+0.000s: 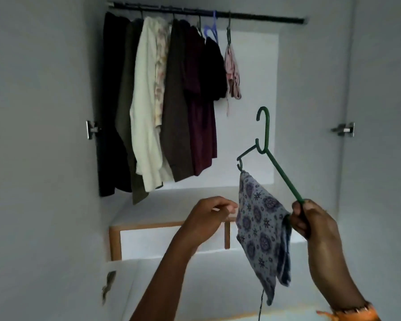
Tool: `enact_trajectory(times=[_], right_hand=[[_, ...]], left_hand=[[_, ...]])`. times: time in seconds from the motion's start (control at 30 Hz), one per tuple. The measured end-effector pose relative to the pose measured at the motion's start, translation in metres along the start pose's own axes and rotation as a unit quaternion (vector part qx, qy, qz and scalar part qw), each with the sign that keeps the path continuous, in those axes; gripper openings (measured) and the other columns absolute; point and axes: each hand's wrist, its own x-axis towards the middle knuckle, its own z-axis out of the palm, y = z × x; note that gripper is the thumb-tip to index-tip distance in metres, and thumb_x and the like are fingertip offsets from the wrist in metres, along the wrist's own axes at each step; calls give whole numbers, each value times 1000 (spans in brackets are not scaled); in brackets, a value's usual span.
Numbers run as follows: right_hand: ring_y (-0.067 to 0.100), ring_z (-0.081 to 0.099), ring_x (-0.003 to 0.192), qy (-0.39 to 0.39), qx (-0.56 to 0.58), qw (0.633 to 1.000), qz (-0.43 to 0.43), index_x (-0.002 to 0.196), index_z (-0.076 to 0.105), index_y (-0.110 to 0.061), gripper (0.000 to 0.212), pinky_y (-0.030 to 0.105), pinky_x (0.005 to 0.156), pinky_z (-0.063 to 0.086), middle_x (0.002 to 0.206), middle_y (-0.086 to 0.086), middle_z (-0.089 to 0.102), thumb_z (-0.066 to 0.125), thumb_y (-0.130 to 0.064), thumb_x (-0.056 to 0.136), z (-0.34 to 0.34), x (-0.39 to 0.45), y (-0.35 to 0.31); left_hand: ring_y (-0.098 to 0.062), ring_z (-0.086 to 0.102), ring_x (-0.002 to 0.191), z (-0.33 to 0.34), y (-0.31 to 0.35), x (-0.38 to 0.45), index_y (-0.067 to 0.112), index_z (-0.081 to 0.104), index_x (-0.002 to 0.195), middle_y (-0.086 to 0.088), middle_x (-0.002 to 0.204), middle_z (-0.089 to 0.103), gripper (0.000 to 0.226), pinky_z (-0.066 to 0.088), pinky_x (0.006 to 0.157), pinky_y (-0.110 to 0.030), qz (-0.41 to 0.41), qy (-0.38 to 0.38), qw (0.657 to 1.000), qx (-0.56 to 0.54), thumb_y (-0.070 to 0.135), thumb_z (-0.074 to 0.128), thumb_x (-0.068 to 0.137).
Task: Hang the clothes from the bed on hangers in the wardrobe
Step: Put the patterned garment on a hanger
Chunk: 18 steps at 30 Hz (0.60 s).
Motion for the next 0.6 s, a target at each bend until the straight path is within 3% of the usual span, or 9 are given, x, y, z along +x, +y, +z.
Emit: enact_trajectory(times=[0.2,0.33,0.43,0.5,0.57,0.6], right_hand=[[2,37,51,21,-2,997,-80,72,43,-9,32,12,58,38,53,-7,38,35,-20,101,20,184,41],[6,28,50,25,8,993,-117,72,39,-12,27,20,50,27,59,-4,29,37,-15,98,39,305,70],[11,27,53,29,0,991,-134,66,37,-15,30,30,54,23,59,-1,30,39,-13,96,58,392,101],[13,28,55,38,-6,989,-146,65,39,-16,30,31,55,23,59,0,32,40,-13,95,71,449,115],[14,30,55,51,-4,986,-161,62,41,-16,31,29,54,24,59,-1,35,42,-13,94,83,506,121],[14,32,55,60,-6,983,-172,62,44,-15,32,29,54,25,58,-1,37,42,-13,93,89,534,122]], left_hand=[[0,60,75,-1,-1,172,25,67,91,17,85,63,14,47,74,-15,83,46,995,44,17,56,93],[-8,59,82,-3,-2,278,13,69,102,10,86,63,14,49,87,-26,128,103,985,52,16,60,91],[-10,58,86,-15,0,346,8,67,105,-4,96,66,17,45,81,-19,147,114,979,78,15,56,93],[-5,56,74,-27,7,390,1,65,96,-12,89,61,15,40,70,-11,164,93,974,126,8,52,95],[-4,53,72,-38,15,432,-6,66,99,-14,92,63,18,37,62,-4,183,94,968,143,3,51,94],[-7,55,79,-43,20,454,-4,66,100,-10,98,65,18,40,65,-5,182,102,969,131,5,53,93]])
